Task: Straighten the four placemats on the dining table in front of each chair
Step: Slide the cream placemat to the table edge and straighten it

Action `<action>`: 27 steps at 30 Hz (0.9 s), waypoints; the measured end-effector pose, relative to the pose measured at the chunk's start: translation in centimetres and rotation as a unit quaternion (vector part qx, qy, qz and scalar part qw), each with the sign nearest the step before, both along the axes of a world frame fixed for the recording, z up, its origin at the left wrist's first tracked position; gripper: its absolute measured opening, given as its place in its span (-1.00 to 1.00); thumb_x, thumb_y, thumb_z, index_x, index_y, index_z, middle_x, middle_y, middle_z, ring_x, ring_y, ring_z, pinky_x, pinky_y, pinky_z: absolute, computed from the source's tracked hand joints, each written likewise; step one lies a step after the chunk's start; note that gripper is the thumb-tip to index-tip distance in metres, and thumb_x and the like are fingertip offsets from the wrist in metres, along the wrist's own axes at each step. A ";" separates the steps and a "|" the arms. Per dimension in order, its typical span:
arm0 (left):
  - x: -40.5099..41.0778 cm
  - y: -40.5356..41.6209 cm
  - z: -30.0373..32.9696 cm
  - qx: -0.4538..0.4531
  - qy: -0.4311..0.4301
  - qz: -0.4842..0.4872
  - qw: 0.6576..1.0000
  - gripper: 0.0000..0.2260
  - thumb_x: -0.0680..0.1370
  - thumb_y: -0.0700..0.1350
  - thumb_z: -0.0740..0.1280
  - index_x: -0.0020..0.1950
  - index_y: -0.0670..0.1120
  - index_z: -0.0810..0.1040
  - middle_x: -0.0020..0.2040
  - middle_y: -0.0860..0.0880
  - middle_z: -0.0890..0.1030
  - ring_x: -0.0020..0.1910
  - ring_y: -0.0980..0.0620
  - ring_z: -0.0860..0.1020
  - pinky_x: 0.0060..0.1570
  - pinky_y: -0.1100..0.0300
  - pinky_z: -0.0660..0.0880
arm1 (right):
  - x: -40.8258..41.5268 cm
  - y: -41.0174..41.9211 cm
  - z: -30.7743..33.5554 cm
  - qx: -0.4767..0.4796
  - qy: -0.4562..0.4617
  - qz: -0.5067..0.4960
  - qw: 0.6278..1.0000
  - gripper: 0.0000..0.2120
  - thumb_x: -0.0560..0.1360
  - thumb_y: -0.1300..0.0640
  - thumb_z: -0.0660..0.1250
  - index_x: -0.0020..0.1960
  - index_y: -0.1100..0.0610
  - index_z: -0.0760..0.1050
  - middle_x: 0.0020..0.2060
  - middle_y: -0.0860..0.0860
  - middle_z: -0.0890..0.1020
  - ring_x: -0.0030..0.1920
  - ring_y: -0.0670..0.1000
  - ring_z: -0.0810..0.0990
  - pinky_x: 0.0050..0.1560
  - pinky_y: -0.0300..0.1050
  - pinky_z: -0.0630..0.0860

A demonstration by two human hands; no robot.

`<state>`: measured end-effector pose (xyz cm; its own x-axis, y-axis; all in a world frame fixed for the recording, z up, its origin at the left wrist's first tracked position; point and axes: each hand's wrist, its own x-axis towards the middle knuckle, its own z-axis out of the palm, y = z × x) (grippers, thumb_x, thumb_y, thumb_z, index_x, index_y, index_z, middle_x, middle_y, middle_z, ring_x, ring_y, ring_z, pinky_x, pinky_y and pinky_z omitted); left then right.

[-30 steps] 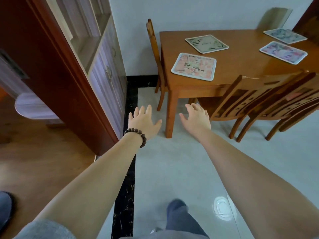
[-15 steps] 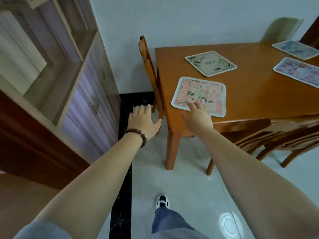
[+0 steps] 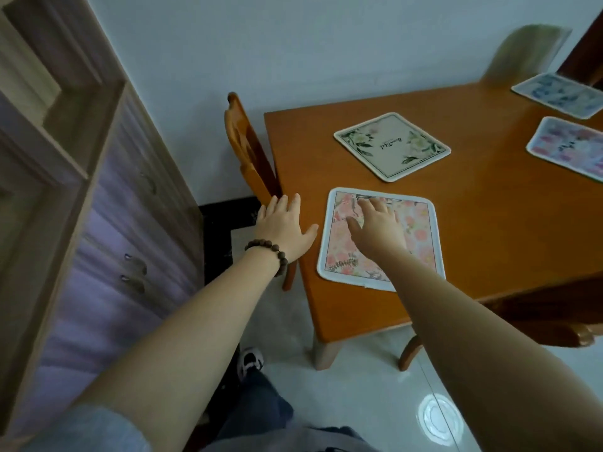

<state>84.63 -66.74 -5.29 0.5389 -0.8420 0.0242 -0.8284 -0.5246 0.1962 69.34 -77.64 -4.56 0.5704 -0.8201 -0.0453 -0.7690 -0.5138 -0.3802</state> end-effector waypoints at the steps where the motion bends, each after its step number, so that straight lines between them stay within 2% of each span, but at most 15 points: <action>1: 0.7 -1.2 -0.4 0.001 0.003 -0.008 1.000 -0.31 0.53 0.29 0.11 0.55 -0.04 0.05 0.53 -0.11 0.17 0.51 -0.13 0.08 0.44 -0.09 -0.02 | 0.5 -0.9 -0.2 0.001 -0.001 -0.010 1.000 -0.48 0.60 -0.11 0.10 0.48 0.09 0.21 0.47 0.11 0.25 0.45 0.16 0.18 0.43 0.19 0.16; 10: 9.2 -13.8 -3.8 0.020 0.022 -0.121 0.992 -0.29 0.50 0.30 0.07 0.55 -0.04 0.03 0.54 -0.11 0.14 0.52 -0.11 0.04 0.44 -0.10 -0.02 | 6.5 -9.7 -3.4 0.003 -0.005 -0.131 0.991 -0.50 0.59 -0.09 0.12 0.44 0.13 0.26 0.45 0.14 0.28 0.47 0.15 0.16 0.42 0.20 0.17; 20: 20.4 -27.1 -3.9 0.065 0.040 -0.278 0.957 -0.31 0.53 0.26 0.08 0.55 -0.06 0.01 0.55 -0.13 0.12 0.52 -0.11 0.04 0.45 -0.11 0.01 | 15.7 -17.4 -4.0 0.044 0.014 -0.318 0.947 -0.50 0.59 -0.08 0.14 0.47 0.10 0.24 0.44 0.13 0.29 0.46 0.16 0.17 0.44 0.20 0.14; 27: 23.3 -32.9 -4.3 0.075 0.046 -0.343 0.935 -0.30 0.53 0.27 0.08 0.56 -0.04 0.00 0.55 -0.12 0.11 0.52 -0.11 0.03 0.46 -0.11 0.02 | 18.5 -20.2 -3.8 0.055 0.008 -0.377 0.925 -0.51 0.59 -0.08 0.14 0.46 0.08 0.24 0.45 0.12 0.28 0.48 0.15 0.15 0.45 0.19 0.12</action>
